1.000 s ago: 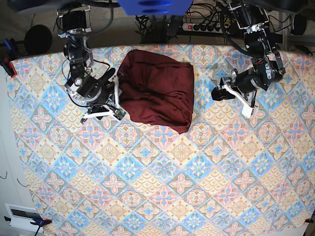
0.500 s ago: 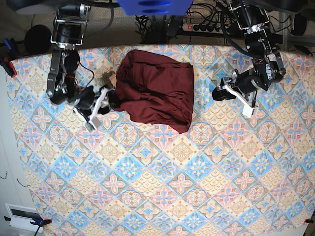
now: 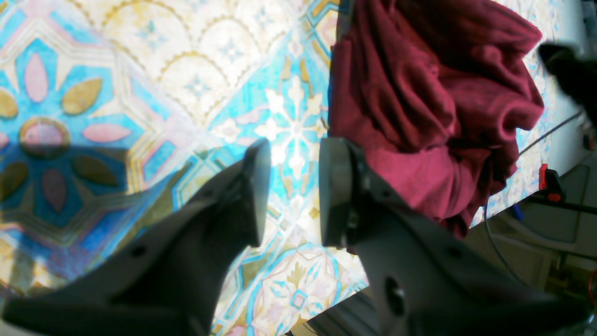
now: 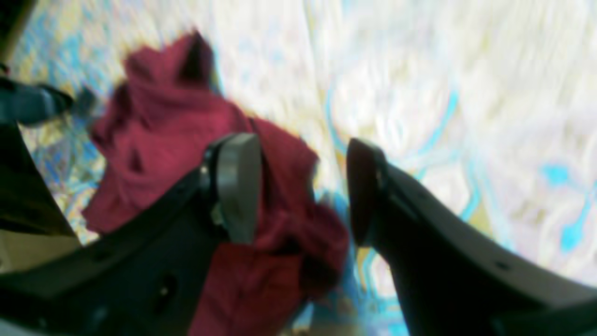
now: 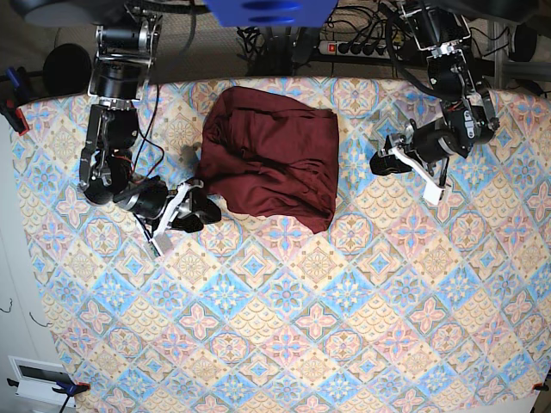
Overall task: Layout the t-shirt on the table in an organized manner, then fold the t-shirt properly
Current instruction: 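Tuck the loose fabric edge under the bundle with the right gripper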
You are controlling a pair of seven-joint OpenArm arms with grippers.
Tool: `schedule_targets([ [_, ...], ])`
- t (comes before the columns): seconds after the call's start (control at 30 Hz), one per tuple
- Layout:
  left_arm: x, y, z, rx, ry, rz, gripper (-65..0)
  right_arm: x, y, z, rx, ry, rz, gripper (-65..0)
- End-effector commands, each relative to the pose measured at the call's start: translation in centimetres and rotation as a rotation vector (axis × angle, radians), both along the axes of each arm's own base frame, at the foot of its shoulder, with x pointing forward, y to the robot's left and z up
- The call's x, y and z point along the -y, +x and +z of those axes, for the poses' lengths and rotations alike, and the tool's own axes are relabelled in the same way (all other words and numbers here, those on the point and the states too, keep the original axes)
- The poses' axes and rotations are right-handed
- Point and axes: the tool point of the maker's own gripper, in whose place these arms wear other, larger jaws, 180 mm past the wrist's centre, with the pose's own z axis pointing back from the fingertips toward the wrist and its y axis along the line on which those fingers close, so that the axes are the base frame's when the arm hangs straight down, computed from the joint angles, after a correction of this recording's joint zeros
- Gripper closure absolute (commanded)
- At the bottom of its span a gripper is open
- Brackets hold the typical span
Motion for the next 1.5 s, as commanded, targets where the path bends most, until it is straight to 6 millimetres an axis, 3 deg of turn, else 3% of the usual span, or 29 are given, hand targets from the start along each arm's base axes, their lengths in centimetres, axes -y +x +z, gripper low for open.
schedule_targets([
  [0.0,-0.1,0.8,1.1,0.045,-0.002,-0.001,-16.9,0.1,0.4,0.9,0.030,0.007,0.000,-29.2],
  [0.13,-0.1,0.9,1.2,0.047,-0.002,-0.001,-16.9,0.0,0.4,0.8,0.028,0.006,0.004,-29.2],
  [0.43,0.0,1.0,1.2,0.050,-0.005,0.000,-16.9,-2.8,-0.5,0.1,0.010,-0.006,0.098,-29.3],
  [0.67,-0.1,1.0,1.2,0.050,-0.003,0.000,-16.9,-3.8,-2.1,-2.9,-0.095,0.003,0.133,-29.3],
  [0.97,-0.1,1.0,1.2,0.050,-0.003,0.000,-16.9,-5.2,-2.8,-3.2,-0.104,-0.005,0.186,-28.7],
  [1.07,-0.2,1.0,1.3,0.050,0.000,-0.001,-16.9,-5.4,-2.9,-3.2,-0.105,-0.008,0.196,-22.3],
  [1.17,-0.2,1.0,1.3,0.050,0.001,-0.001,-16.9,-5.7,-2.6,-2.1,-0.064,-0.012,0.205,-3.8],
  [1.2,-0.2,1.0,1.3,0.050,0.001,-0.001,-16.9,-5.6,-2.6,-1.7,-0.051,-0.017,0.208,-1.5],
  [1.33,-0.2,1.0,1.3,0.050,0.001,-0.001,-16.9,-7.1,-2.1,2.7,0.086,0.015,0.250,-2.3],
  [1.47,-0.2,1.1,1.3,0.051,0.001,-0.001,-16.9,-9.9,-3.5,6.0,0.177,0.030,0.362,-2.3],
])
